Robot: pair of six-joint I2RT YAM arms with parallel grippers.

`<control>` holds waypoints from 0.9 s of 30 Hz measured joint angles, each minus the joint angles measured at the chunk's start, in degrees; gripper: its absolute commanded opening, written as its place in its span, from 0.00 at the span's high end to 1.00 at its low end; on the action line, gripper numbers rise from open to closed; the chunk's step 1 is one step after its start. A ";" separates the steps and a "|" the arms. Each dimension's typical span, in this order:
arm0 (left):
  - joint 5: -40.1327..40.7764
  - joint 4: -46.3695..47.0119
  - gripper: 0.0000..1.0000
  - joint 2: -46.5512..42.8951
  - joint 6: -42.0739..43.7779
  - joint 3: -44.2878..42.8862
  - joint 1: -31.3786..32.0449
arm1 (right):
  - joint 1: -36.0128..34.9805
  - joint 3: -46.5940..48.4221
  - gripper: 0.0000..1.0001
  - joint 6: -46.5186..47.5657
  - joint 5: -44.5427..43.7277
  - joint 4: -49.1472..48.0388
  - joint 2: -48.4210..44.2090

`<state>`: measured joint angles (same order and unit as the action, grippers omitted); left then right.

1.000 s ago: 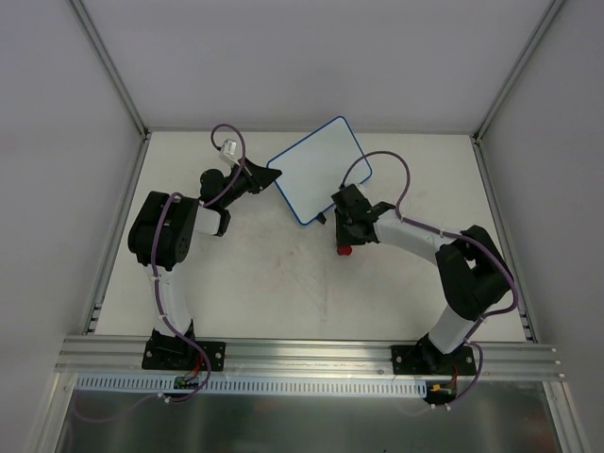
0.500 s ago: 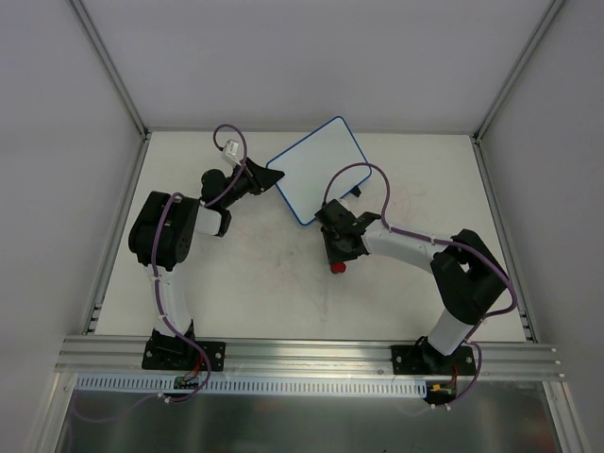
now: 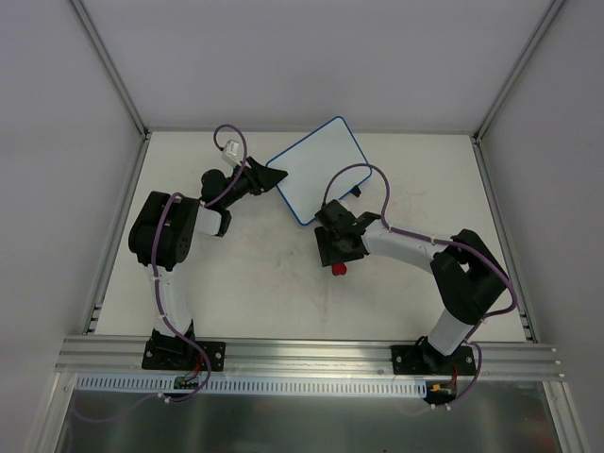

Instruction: Erase the whiteboard

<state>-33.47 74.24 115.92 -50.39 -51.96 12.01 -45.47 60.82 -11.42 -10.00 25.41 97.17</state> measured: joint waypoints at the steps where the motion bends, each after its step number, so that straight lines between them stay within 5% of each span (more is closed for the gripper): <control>1: -0.07 0.00 0.39 0.00 0.00 0.04 0.00 | 0.00 0.00 0.35 0.07 0.04 -0.02 0.00; 12: 0.02 -0.07 0.22 -0.98 0.26 2.67 -0.48 | 0.00 -0.02 0.30 2.34 -0.76 -0.31 -4.59; 17: 0.92 -0.87 0.01 -4.55 0.74 5.57 -1.25 | 0.15 -2.16 0.17 5.05 -1.79 -3.82 -13.68; 22: 5.03 -0.90 0.01 -11.10 2.60 11.06 -1.79 | 1.97 -7.37 0.01 7.69 -3.08 -8.55 -23.26; 27: 7.93 -0.85 0.01 -16.17 3.34 18.73 -2.34 | 6.14 -14.34 0.01 9.35 -3.28 -13.46 -30.77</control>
<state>-25.54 73.38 99.74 -47.05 -33.23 9.67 -39.33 46.48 -2.07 -13.28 11.94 66.39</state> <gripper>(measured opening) 0.987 0.988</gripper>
